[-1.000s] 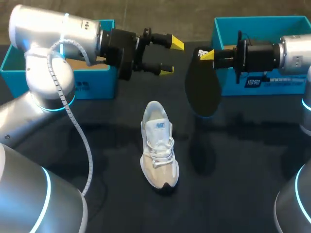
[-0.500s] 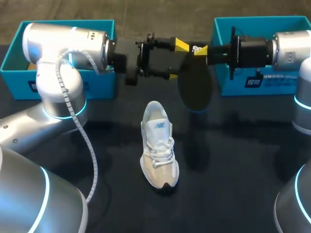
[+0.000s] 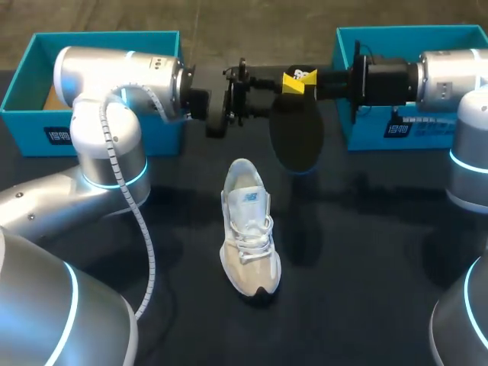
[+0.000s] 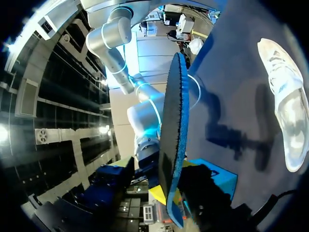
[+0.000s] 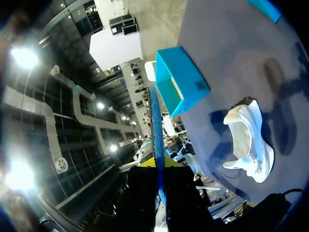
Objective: Take the shoe out of the shoebox, open the shoe tongue, remove and reinsert the insole, then place the shoe into the shoebox
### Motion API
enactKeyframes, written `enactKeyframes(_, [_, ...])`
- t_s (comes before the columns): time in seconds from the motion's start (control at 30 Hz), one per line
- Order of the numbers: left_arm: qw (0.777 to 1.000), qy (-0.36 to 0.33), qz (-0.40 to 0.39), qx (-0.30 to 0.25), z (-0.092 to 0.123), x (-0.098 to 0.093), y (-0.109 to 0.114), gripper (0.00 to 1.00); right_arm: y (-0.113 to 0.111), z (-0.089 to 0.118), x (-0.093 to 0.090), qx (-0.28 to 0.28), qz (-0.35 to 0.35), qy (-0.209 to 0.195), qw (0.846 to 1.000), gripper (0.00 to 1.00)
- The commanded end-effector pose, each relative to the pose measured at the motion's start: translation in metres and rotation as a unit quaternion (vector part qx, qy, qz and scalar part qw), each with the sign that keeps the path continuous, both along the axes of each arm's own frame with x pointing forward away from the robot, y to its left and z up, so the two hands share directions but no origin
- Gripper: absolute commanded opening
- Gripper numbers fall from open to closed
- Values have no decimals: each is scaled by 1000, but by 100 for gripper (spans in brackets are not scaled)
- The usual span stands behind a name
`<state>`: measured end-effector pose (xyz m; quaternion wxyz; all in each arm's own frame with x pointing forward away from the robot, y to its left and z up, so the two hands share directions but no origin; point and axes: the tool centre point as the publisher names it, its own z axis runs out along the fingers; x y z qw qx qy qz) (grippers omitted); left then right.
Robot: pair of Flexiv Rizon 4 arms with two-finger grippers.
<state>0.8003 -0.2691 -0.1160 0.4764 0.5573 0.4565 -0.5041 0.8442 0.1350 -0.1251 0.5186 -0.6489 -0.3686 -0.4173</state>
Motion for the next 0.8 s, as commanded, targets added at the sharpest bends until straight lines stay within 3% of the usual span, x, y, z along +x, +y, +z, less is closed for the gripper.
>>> enactKeyframes(0.03, [1000, -1, 0, 0, -2, -2, 0, 41, -1, 0, 2, -1, 1, 0, 1000, 0])
enactKeyframes(0.17, [1000, 2, -1, 1, -4, -4, 1, 38, -3, -1, 2, -3, 0, 0, 1000, 0])
enactKeyframes(0.27, [1000, 7, 3, -2, -7, -4, 3, 17, -3, -1, 2, -3, -2, 0, 1000, 0])
enactKeyframes(0.5, [1000, 11, 7, -3, -10, -3, 4, 11, -2, -1, 3, -2, 0, 1, 1000, 0])
enactKeyframes(0.57, [1000, 12, 9, -6, -10, -2, 4, 0, 0, -2, 3, -1, 0, 1, 1000, 0])
enactKeyframes(0.7, [1000, 14, 10, -9, -11, -2, 3, 0, 0, -2, 3, 3, -1, -6, 1000, 0])
enactKeyframes(0.77, [1000, 13, 9, -10, -10, -1, 4, 0, -1, -2, 3, 1, 0, -9, 1000, 100])
enactKeyframes(0.8, [1000, 13, 8, -10, -10, -1, 5, 0, -3, -2, 3, -1, -2, -12, 1000, 100])
